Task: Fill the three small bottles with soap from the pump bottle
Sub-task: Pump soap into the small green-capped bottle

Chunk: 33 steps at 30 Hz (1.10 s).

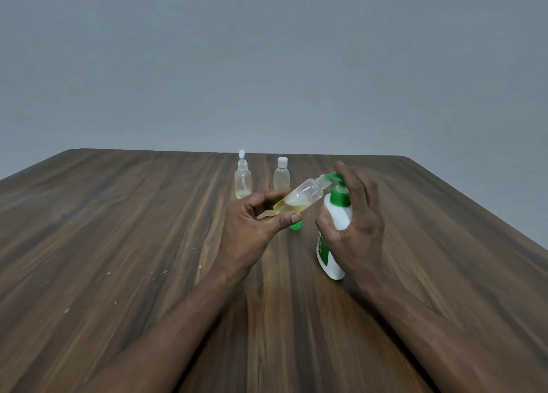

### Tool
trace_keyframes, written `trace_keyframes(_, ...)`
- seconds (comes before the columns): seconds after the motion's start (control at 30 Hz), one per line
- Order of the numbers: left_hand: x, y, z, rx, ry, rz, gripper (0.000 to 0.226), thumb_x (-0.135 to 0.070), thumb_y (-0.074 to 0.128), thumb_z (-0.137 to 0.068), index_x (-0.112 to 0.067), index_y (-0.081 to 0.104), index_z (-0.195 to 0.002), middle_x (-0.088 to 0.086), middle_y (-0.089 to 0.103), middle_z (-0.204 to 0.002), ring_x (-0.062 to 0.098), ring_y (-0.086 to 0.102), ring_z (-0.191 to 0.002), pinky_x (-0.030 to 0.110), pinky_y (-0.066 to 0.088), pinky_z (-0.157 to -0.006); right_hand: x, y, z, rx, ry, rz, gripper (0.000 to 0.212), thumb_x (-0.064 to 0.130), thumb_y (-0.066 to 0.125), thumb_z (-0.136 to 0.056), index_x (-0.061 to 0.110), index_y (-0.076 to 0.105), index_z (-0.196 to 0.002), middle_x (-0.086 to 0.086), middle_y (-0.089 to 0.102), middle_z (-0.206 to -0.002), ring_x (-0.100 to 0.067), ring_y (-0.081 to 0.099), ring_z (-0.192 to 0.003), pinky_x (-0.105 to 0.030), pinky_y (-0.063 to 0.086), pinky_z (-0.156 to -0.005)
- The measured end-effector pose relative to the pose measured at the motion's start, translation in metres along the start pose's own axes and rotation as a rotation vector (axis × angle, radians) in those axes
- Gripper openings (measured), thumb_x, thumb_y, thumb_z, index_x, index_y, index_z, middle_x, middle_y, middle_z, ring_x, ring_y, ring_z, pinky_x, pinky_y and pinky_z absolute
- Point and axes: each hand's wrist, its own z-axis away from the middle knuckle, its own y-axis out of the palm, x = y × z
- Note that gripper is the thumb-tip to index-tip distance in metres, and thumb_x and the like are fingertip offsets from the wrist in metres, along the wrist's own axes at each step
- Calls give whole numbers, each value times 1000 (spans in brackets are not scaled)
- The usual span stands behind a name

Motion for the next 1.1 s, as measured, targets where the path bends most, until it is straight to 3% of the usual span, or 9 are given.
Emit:
trace_keyframes(0.27, 1, 2, 0, 6, 5, -11, 44, -1, 86, -70, -3, 74, -112, 2, 78, -102, 12, 74, -97, 15, 55, -77, -1, 0, 0, -15, 0, -36, 59, -7, 72, -70, 7, 55, -125, 5, 52, -121, 2, 48, -112, -15, 38, -97)
trace_keyframes(0.47, 0, 1, 1, 13, 1, 6, 42, 0, 85, -71, -5, 75, -111, -1, 79, -101, 9, 73, -98, 15, 55, -77, 1, -1, 0, -5, 12, -25, 65, -6, 75, -71, 7, 53, -131, -4, 54, -126, -1, 47, -115, -11, 35, -98)
trace_keyframes(0.83, 1, 0, 0, 11, 0, 10, 42, -1, 85, -72, -4, 74, -113, 1, 78, -103, 12, 73, -100, 17, 56, -78, 0, 0, 0, 1, 13, -36, 60, -6, 72, -70, 8, 55, -126, 4, 51, -122, 3, 47, -111, -11, 37, -95)
trace_keyframes(1.1, 0, -1, 0, 15, 6, 24, 43, -2, 85, -71, -5, 74, -112, 0, 79, -103, 12, 73, -100, 18, 57, -78, 1, -1, 0, 12, 11, -17, 67, -5, 74, -72, 7, 51, -133, -4, 52, -129, -4, 47, -116, -13, 36, -99)
